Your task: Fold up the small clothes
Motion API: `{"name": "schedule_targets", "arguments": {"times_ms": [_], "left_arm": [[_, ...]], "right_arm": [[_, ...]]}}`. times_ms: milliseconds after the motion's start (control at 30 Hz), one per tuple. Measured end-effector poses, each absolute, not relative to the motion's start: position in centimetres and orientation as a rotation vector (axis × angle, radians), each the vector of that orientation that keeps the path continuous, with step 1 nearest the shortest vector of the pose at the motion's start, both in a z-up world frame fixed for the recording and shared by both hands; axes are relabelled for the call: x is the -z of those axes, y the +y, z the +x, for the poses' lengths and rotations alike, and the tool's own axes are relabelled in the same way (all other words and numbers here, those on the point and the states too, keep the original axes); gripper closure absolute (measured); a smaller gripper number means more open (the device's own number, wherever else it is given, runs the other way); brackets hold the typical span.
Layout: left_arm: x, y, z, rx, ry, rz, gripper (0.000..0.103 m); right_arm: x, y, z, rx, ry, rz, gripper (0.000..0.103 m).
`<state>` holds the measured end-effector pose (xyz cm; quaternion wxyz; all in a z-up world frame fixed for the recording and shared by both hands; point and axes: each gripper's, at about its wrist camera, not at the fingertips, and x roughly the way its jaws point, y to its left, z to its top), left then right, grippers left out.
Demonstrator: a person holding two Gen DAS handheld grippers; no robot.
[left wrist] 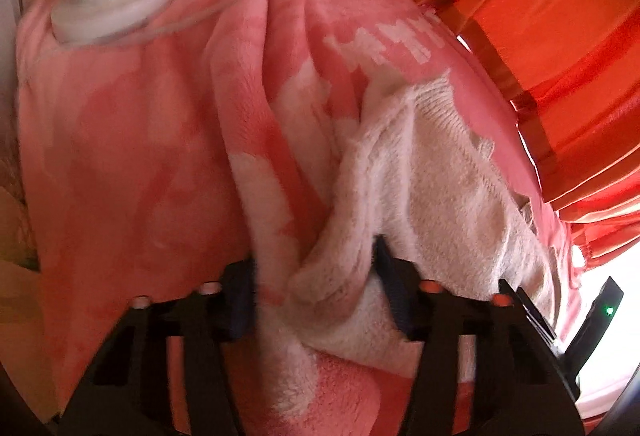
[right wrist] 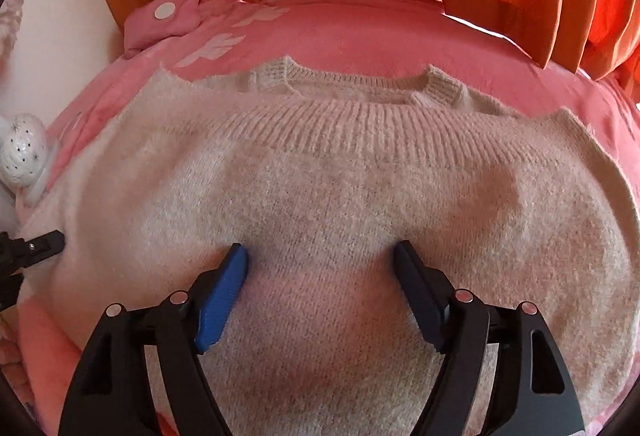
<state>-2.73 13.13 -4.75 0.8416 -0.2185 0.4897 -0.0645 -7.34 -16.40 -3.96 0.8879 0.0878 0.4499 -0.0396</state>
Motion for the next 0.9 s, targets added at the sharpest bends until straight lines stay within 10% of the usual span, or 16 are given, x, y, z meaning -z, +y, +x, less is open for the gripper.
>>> {"name": "schedule_targets", "arguments": {"times_ms": [167,633,900], "left_arm": [[-0.4,13.0,-4.3,0.148,0.923,-0.418,0.094],[-4.9,4.4,-6.0,0.29,0.84,-0.298,0.094],[-1.2,9.3,-5.7,-0.002,0.968,-0.343,0.056]], "right_arm": [[3.0,-17.1,-8.3,0.055,0.931,0.247,0.029],[2.9,-24.8,-16.9,0.07,0.883,0.518,0.028],[3.5,-25.7,-17.3,0.046,0.864,0.595,0.028]]}}
